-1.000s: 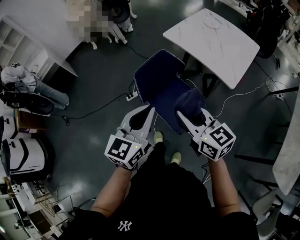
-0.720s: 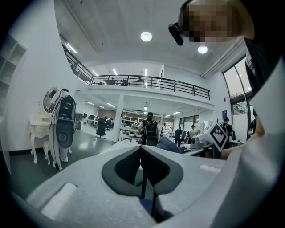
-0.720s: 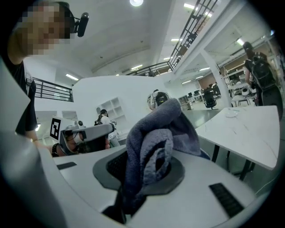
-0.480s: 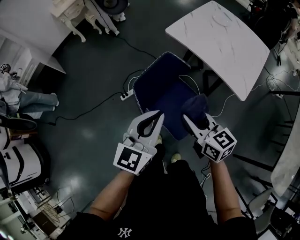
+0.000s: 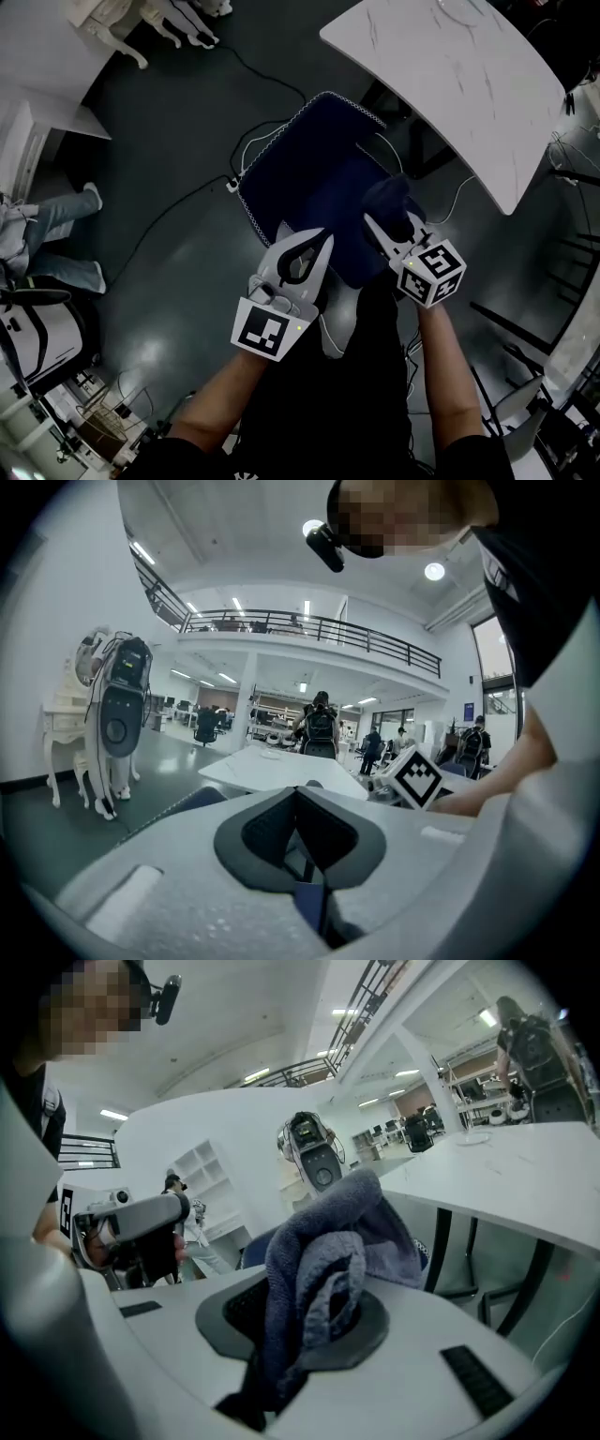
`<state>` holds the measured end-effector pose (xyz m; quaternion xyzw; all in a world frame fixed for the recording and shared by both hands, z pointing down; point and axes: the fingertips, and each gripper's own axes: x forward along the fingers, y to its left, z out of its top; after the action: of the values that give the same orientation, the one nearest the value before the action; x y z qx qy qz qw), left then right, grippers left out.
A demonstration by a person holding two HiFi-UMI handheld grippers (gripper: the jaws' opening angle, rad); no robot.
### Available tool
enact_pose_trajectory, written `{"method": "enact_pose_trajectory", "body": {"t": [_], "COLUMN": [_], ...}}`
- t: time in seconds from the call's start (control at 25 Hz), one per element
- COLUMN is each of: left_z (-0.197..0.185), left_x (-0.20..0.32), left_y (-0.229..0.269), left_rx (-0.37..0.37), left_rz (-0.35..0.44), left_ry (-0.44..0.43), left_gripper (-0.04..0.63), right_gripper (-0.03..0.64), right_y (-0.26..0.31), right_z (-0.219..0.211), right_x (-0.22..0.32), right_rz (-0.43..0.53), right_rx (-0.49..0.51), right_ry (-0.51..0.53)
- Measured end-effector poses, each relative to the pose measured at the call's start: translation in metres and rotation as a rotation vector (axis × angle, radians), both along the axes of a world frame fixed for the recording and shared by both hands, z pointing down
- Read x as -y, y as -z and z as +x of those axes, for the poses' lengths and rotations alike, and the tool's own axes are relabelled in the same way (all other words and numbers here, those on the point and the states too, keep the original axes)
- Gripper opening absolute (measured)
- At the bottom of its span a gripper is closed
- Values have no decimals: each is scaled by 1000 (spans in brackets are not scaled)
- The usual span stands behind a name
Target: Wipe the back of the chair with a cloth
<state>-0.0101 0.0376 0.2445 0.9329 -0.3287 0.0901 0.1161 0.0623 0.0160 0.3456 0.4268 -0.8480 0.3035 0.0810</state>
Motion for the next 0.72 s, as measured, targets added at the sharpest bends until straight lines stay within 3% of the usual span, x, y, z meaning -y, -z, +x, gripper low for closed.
{"method": "enact_pose_trajectory", "body": {"t": [0.48, 0.72], "left_z": [34, 34], "left_x": [45, 56], "left_y": [-151, -202], "left_rx": [45, 45], "left_rz": [-107, -130], "left_ry": [101, 134], "left_gripper": [8, 8], "right_gripper": [83, 83], "right_y": [-183, -277], "right_z": [25, 26], "right_x": [80, 109], "right_rz": [-112, -192], "right_rx": [-27, -24], "right_ry": [17, -46]}}
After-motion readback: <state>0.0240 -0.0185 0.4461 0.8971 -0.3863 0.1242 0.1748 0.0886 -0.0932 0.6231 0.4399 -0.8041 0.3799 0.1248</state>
